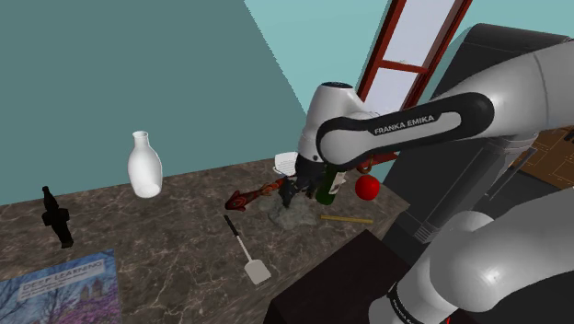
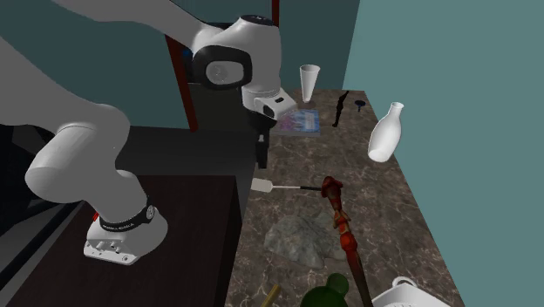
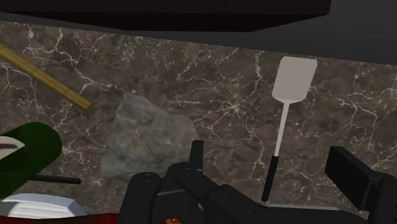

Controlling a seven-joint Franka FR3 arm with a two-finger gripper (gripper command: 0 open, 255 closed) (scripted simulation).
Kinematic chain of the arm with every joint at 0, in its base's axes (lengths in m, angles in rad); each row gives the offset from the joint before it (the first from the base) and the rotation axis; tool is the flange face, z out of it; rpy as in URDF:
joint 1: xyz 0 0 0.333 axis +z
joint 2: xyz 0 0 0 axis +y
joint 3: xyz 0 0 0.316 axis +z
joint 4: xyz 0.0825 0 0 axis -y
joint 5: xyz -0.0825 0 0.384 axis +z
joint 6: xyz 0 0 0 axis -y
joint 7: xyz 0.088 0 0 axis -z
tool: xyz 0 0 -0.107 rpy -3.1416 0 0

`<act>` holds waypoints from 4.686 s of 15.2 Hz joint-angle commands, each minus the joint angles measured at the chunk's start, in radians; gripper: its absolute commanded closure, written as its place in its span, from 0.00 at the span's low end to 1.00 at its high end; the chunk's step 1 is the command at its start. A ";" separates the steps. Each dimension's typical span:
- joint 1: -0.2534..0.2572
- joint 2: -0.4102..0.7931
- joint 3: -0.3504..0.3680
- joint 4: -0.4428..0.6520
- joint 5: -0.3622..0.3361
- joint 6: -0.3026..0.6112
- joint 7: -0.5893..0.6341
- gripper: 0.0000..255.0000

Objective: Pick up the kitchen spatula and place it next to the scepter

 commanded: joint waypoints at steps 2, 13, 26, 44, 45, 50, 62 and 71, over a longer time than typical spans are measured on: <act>-0.003 0.116 0.037 0.004 -0.009 0.125 0.051 0.00; 0.003 0.609 0.099 0.164 -0.298 0.472 0.416 0.00; 0.128 0.884 -0.034 0.298 -0.489 0.613 0.603 0.00; 0.114 0.855 -0.017 0.290 -0.474 0.592 0.590 1.00; 0.107 0.841 -0.008 0.286 -0.465 0.581 0.583 1.00; 0.075 0.770 0.034 0.270 -0.418 0.526 0.545 1.00; 0.026 0.606 0.106 0.257 -0.291 0.385 0.448 1.00; 0.014 0.496 0.128 0.271 -0.210 0.268 0.386 1.00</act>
